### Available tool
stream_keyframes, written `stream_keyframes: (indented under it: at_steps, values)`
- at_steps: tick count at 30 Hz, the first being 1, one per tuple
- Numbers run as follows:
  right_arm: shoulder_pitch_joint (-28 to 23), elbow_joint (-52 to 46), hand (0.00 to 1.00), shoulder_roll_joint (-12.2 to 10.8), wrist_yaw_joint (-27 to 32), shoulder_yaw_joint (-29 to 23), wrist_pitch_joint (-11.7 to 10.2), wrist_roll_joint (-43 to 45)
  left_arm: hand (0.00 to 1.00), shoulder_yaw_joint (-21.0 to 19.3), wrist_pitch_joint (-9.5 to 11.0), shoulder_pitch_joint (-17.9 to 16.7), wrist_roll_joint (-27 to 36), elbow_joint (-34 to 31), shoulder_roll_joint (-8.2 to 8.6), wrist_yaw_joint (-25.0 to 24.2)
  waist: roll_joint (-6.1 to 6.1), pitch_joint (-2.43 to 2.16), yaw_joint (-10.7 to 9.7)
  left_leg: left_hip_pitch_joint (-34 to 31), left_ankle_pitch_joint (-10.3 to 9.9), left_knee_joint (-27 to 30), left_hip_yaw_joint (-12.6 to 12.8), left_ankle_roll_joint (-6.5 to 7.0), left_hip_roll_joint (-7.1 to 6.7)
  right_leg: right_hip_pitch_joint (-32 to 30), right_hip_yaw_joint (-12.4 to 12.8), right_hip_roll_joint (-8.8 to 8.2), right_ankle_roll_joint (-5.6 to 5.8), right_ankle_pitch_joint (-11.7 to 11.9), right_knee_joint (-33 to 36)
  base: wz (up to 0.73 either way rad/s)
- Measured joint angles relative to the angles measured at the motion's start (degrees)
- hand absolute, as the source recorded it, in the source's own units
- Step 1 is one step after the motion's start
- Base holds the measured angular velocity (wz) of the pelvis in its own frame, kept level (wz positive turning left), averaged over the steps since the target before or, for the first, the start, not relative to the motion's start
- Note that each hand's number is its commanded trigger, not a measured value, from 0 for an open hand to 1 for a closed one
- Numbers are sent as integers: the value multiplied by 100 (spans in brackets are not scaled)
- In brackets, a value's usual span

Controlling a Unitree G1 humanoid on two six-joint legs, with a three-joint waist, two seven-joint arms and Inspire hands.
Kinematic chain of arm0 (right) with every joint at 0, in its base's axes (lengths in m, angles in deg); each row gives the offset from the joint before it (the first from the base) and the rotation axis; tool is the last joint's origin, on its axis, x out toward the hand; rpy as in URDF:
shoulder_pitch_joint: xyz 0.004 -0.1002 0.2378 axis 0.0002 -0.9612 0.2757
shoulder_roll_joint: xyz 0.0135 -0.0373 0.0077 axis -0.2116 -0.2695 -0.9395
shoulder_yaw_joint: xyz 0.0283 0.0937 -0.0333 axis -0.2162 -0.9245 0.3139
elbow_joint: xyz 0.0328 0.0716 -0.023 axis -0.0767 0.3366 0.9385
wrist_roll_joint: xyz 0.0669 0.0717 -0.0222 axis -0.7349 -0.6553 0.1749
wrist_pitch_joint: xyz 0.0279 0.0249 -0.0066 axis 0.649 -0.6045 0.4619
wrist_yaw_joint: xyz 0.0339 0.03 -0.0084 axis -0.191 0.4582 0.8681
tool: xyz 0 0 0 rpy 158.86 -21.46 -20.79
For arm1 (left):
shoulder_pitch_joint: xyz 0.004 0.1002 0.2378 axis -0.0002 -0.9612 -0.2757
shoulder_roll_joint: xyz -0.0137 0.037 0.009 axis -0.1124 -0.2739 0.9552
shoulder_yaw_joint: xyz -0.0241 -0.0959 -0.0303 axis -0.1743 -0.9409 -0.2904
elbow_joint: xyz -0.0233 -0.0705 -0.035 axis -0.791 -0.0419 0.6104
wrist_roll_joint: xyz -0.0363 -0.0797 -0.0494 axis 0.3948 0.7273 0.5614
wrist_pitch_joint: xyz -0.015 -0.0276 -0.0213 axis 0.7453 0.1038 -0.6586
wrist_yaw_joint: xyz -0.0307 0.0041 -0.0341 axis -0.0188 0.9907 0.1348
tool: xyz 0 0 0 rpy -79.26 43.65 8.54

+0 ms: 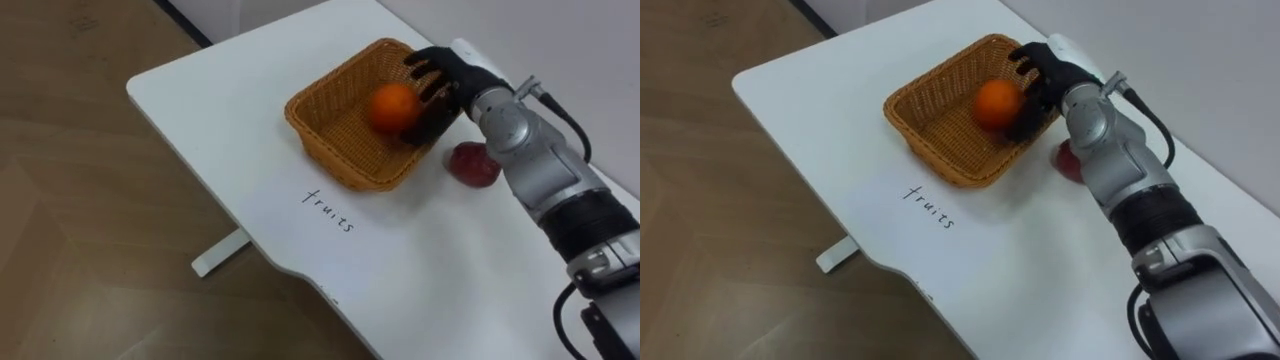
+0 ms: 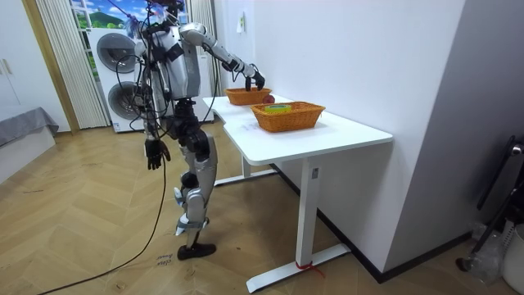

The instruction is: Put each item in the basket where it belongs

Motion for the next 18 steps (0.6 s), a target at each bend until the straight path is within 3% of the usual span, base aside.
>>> stream_keyframes:
  at_steps: [18]
  values:
    - [98, -4, 0, 18, 108, -2, -124, 2, 0, 2, 42, -19, -1, -195, -20, 36, 11, 8, -75, -72, 0, 67, 39, 0, 4, -75, 17, -2, 0, 0, 7, -1]
